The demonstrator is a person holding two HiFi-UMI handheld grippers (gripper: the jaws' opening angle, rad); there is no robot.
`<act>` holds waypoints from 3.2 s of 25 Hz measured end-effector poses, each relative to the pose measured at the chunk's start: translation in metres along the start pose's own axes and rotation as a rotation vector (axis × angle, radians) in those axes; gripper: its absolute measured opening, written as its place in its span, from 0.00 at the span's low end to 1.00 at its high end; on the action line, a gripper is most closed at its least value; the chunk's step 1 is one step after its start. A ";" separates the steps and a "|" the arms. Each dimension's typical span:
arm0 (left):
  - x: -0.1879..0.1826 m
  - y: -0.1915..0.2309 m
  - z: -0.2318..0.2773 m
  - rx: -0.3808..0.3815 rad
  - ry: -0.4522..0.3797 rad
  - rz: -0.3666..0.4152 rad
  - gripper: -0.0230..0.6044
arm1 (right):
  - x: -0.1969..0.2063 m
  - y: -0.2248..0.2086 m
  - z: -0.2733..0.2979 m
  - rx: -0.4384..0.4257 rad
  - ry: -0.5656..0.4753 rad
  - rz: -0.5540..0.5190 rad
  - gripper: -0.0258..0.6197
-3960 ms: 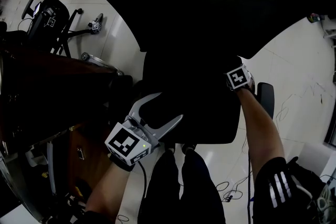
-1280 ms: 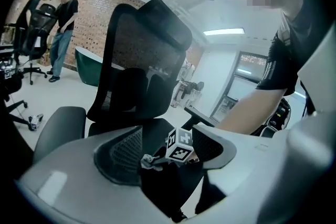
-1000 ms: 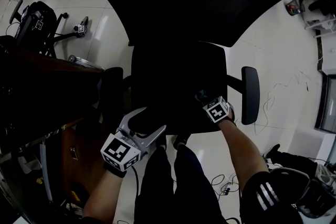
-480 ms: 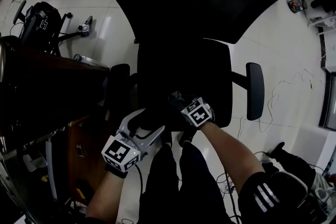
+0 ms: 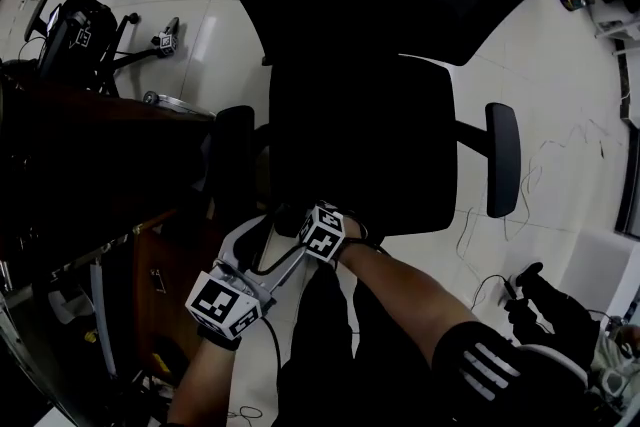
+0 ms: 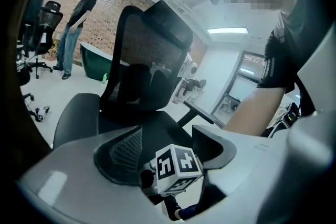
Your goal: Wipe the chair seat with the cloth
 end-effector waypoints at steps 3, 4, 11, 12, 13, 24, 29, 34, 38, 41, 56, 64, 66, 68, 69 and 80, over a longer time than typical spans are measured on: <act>0.007 -0.009 0.005 0.023 0.015 -0.001 0.55 | 0.028 -0.005 -0.011 0.020 0.006 0.046 0.12; 0.007 -0.013 0.007 0.029 0.018 -0.003 0.55 | 0.043 -0.007 -0.017 0.029 0.023 0.050 0.12; 0.003 -0.048 0.032 0.092 0.036 0.028 0.55 | 0.165 -0.036 -0.097 0.124 0.094 0.147 0.12; 0.000 -0.055 0.035 0.101 0.039 0.033 0.55 | 0.180 -0.039 -0.111 0.143 0.103 0.162 0.12; -0.002 -0.062 0.039 0.111 0.042 0.037 0.55 | 0.195 -0.042 -0.125 0.162 0.114 0.174 0.12; -0.015 -0.116 0.058 0.192 0.040 0.074 0.55 | 0.304 -0.055 -0.232 0.333 0.149 0.336 0.12; -0.025 -0.118 0.052 0.161 0.041 0.080 0.55 | 0.289 -0.050 -0.259 0.335 -0.020 0.439 0.12; -0.059 -0.129 0.022 0.107 0.024 0.084 0.55 | 0.204 -0.009 -0.307 0.291 -0.293 0.426 0.12; -0.091 -0.143 -0.011 0.061 -0.040 0.094 0.55 | 0.116 0.041 -0.352 0.216 -0.516 0.349 0.12; -0.112 -0.152 -0.038 0.040 -0.101 0.088 0.55 | 0.057 0.077 -0.391 0.204 -0.649 0.267 0.12; -0.083 -0.212 -0.226 0.127 -0.262 0.197 0.55 | -0.024 0.299 -0.461 0.332 -0.998 0.092 0.12; -0.036 -0.245 -0.315 0.188 -0.254 0.227 0.55 | -0.003 0.417 -0.464 0.442 -1.050 0.050 0.12; -0.030 -0.255 -0.324 0.198 -0.261 0.235 0.55 | 0.007 0.432 -0.465 0.454 -1.055 0.049 0.12; -0.030 -0.265 -0.328 0.200 -0.275 0.238 0.55 | 0.015 0.442 -0.469 0.461 -1.058 0.046 0.12; -0.031 -0.270 -0.329 0.199 -0.281 0.237 0.55 | 0.019 0.446 -0.472 0.462 -1.060 0.044 0.12; -0.042 -0.330 -0.324 0.191 -0.333 0.255 0.54 | 0.044 0.470 -0.510 0.426 -1.085 -0.023 0.12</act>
Point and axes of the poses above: the fingertips, and each gripper's own axes: z forward along the fingers, y to its left, x out of its underside, the point moved 2 cm from there along -z, backward along the fingers, and after that the axes turned 12 degrees about -x, right-handed, at the moved point
